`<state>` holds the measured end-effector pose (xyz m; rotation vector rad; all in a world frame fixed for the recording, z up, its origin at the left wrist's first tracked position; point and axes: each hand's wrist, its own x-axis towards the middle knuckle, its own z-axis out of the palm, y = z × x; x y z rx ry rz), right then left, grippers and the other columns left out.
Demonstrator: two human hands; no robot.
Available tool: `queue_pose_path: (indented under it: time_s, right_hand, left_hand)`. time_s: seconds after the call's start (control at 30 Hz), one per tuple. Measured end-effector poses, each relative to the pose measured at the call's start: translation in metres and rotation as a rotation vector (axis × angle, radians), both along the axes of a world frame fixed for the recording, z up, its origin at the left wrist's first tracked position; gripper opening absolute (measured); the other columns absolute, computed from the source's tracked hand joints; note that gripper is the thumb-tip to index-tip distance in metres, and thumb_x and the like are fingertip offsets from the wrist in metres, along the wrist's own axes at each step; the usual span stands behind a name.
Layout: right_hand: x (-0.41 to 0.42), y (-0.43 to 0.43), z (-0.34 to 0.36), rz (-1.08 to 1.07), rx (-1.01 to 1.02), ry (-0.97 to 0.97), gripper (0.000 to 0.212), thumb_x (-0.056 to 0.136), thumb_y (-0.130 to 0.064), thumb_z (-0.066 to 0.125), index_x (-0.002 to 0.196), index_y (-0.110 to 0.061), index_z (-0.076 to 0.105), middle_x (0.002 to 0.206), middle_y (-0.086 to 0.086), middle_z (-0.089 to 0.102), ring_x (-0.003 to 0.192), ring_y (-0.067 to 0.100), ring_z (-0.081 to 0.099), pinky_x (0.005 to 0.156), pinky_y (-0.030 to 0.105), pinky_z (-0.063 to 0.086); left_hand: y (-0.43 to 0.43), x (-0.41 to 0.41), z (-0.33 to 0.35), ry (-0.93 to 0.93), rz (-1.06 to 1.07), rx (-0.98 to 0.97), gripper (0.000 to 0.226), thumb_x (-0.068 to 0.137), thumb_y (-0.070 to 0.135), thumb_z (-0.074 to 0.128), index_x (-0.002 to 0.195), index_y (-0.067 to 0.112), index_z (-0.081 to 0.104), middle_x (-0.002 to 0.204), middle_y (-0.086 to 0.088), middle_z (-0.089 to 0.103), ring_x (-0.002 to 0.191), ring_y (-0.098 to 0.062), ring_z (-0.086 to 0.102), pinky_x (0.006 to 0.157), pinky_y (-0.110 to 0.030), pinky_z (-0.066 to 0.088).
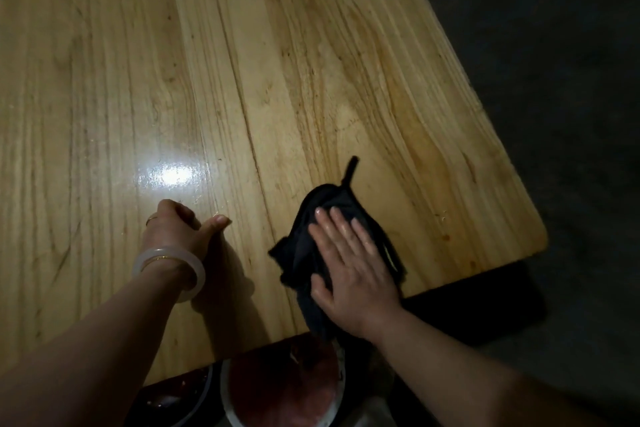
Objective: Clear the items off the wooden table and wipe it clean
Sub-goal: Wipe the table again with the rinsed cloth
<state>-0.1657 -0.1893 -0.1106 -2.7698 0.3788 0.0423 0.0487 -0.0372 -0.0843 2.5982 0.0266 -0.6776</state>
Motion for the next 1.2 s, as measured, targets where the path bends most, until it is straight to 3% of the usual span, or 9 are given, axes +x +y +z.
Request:
queue_pose_path:
  time_s: [0.13, 0.27, 0.33, 0.43, 0.57, 0.73, 0.97, 1.07, 1.2]
  right_hand:
    - [-0.02, -0.04, -0.004, 0.298, 0.0, -0.023, 0.07, 0.088, -0.036, 0.049, 0.151, -0.014, 0.03, 0.162, 0.002, 0.016, 0.15, 0.016, 0.01, 0.12, 0.041, 0.015]
    - [-0.031, -0.077, -0.009, 0.342, -0.001, -0.033, 0.068, 0.087, -0.036, 0.05, 0.15, -0.015, 0.033, 0.161, 0.001, 0.02, 0.149, 0.017, 0.013, 0.121, 0.041, 0.016]
    - [-0.033, -0.087, -0.009, 0.238, -0.014, -0.051, 0.066, 0.088, -0.036, 0.047, 0.149, -0.014, 0.035, 0.16, 0.001, 0.022, 0.149, 0.017, 0.016, 0.119, 0.043, 0.019]
    - [-0.03, -0.085, -0.008, -0.124, -0.038, -0.07, 0.063, 0.09, -0.037, 0.04, 0.149, -0.013, 0.035, 0.16, 0.002, 0.024, 0.148, 0.017, 0.017, 0.117, 0.046, 0.022]
    - [-0.021, -0.076, -0.007, -0.539, -0.052, -0.068, 0.063, 0.091, -0.037, 0.035, 0.149, -0.013, 0.034, 0.16, 0.004, 0.024, 0.149, 0.019, 0.015, 0.12, 0.044, 0.015]
    - [-0.04, -0.1, -0.01, -0.339, -0.049, -0.109, 0.058, 0.089, -0.027, 0.038, 0.145, -0.01, 0.041, 0.157, 0.004, 0.031, 0.147, 0.02, 0.021, 0.119, 0.045, 0.018]
    - [-0.077, -0.153, -0.012, -0.34, -0.084, -0.091, 0.057, 0.086, -0.023, 0.039, 0.141, -0.007, 0.045, 0.154, 0.007, 0.035, 0.146, 0.023, 0.026, 0.119, 0.047, 0.018]
    - [-0.089, -0.167, -0.015, -0.575, -0.122, -0.112, 0.056, 0.086, -0.023, 0.037, 0.139, -0.007, 0.045, 0.154, 0.01, 0.036, 0.146, 0.026, 0.025, 0.12, 0.046, 0.015]
    - [-0.077, -0.174, -0.01, -1.137, -0.051, -0.044, 0.055, 0.09, -0.015, 0.045, 0.144, -0.012, 0.036, 0.159, 0.007, 0.025, 0.149, 0.024, 0.011, 0.122, 0.043, 0.004]
  left_hand:
    - [-0.001, -0.001, 0.003, 0.014, 0.006, -0.006, 0.056, 0.067, 0.047, 0.078, 0.102, 0.016, 0.047, 0.099, -0.007, 0.055, 0.095, -0.03, 0.055, 0.082, -0.049, 0.051]
    - [-0.004, -0.006, 0.009, -0.007, 0.03, -0.013, 0.054, 0.07, 0.042, 0.078, 0.105, 0.013, 0.05, 0.098, -0.005, 0.053, 0.098, -0.031, 0.055, 0.083, -0.049, 0.049]
    - [-0.011, -0.012, 0.011, -0.065, 0.038, -0.028, 0.046, 0.073, 0.036, 0.077, 0.105, 0.015, 0.051, 0.1, -0.006, 0.057, 0.095, -0.029, 0.056, 0.082, -0.047, 0.049]
    - [-0.032, -0.028, 0.011, -0.184, -0.037, -0.072, 0.03, 0.082, 0.029, 0.07, 0.104, 0.022, 0.05, 0.093, -0.003, 0.059, 0.088, -0.025, 0.057, 0.08, -0.043, 0.05]
    - [-0.078, -0.047, 0.006, -0.124, -0.21, -0.118, 0.032, 0.08, 0.036, 0.071, 0.101, 0.023, 0.05, 0.091, 0.001, 0.058, 0.086, -0.021, 0.058, 0.076, -0.037, 0.049]
    - [-0.098, -0.04, -0.002, -0.03, -0.257, -0.054, 0.057, 0.067, 0.044, 0.08, 0.107, 0.016, 0.051, 0.11, -0.008, 0.056, 0.103, -0.026, 0.056, 0.087, -0.04, 0.049]
    - [-0.101, -0.035, -0.001, 0.019, -0.225, -0.061, 0.049, 0.066, 0.037, 0.083, 0.096, 0.022, 0.047, 0.096, 0.0, 0.049, 0.091, -0.022, 0.053, 0.079, -0.038, 0.047]
    - [-0.102, -0.035, -0.001, 0.021, -0.22, -0.052, 0.05, 0.066, 0.037, 0.083, 0.096, 0.022, 0.046, 0.098, 0.0, 0.049, 0.091, -0.022, 0.052, 0.08, -0.04, 0.047]
    - [-0.103, -0.036, -0.002, 0.024, -0.218, -0.037, 0.051, 0.066, 0.037, 0.083, 0.098, 0.021, 0.046, 0.098, -0.001, 0.048, 0.094, -0.025, 0.054, 0.082, -0.042, 0.048]
